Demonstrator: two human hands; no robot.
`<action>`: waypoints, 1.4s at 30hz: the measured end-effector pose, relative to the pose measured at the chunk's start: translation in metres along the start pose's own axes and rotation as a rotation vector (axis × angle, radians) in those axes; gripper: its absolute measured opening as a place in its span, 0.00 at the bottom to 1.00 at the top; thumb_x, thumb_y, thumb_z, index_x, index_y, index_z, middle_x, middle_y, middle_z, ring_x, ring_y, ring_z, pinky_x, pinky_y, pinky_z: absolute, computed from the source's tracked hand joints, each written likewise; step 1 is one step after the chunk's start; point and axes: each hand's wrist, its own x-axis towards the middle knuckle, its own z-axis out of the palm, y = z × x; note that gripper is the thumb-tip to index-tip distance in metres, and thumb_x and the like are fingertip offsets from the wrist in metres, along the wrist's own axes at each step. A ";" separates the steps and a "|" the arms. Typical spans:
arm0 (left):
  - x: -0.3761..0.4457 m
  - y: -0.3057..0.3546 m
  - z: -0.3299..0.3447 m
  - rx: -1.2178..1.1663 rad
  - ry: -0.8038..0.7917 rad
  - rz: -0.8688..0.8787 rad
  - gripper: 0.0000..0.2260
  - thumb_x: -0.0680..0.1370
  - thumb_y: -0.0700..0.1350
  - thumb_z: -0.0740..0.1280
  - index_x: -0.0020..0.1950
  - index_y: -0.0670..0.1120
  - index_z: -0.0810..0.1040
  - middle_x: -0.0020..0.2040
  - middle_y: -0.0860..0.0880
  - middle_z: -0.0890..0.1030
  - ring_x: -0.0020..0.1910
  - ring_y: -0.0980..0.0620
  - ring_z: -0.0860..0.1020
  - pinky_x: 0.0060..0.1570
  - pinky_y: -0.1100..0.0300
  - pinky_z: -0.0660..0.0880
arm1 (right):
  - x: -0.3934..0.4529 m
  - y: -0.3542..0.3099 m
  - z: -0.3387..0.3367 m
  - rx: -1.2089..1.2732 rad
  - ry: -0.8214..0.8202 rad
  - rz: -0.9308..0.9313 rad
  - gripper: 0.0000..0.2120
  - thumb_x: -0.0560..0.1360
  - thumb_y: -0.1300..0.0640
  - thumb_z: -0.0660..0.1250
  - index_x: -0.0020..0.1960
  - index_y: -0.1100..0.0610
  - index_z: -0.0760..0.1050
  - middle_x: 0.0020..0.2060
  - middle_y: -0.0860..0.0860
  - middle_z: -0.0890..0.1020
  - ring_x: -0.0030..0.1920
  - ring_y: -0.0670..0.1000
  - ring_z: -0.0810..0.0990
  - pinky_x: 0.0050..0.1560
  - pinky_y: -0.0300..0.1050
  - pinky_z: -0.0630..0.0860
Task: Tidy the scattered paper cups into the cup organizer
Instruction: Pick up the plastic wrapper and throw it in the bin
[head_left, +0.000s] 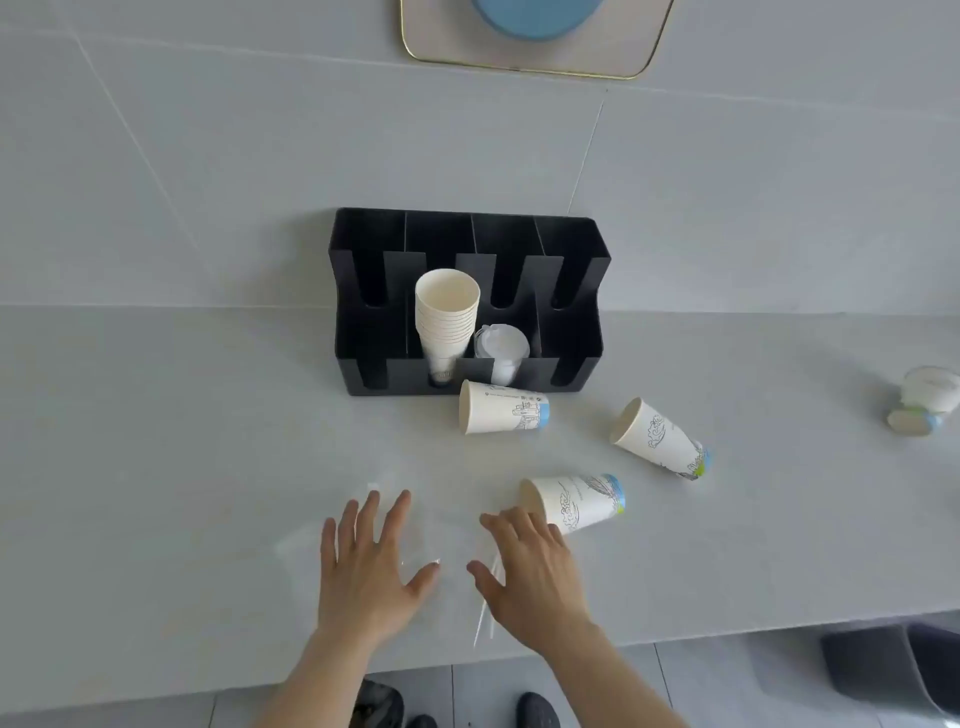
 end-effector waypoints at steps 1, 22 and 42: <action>-0.003 -0.001 0.001 0.000 -0.028 -0.011 0.42 0.71 0.73 0.56 0.81 0.58 0.50 0.82 0.45 0.56 0.81 0.40 0.52 0.78 0.41 0.45 | -0.002 0.000 0.006 0.000 0.003 0.005 0.22 0.72 0.41 0.69 0.63 0.51 0.77 0.52 0.49 0.82 0.50 0.55 0.83 0.49 0.49 0.81; -0.022 -0.034 0.032 -0.088 0.143 -0.027 0.19 0.76 0.47 0.71 0.67 0.52 0.75 0.74 0.47 0.71 0.76 0.41 0.65 0.75 0.45 0.60 | 0.005 -0.015 0.026 0.578 0.018 0.654 0.17 0.76 0.62 0.70 0.63 0.53 0.75 0.34 0.46 0.77 0.40 0.47 0.77 0.39 0.38 0.71; -0.031 -0.061 -0.001 -0.791 0.484 -0.568 0.23 0.72 0.24 0.56 0.60 0.45 0.75 0.60 0.47 0.78 0.62 0.42 0.75 0.58 0.50 0.72 | 0.048 -0.052 -0.013 1.114 -0.013 0.616 0.13 0.79 0.66 0.67 0.60 0.55 0.72 0.45 0.55 0.87 0.34 0.49 0.82 0.34 0.40 0.79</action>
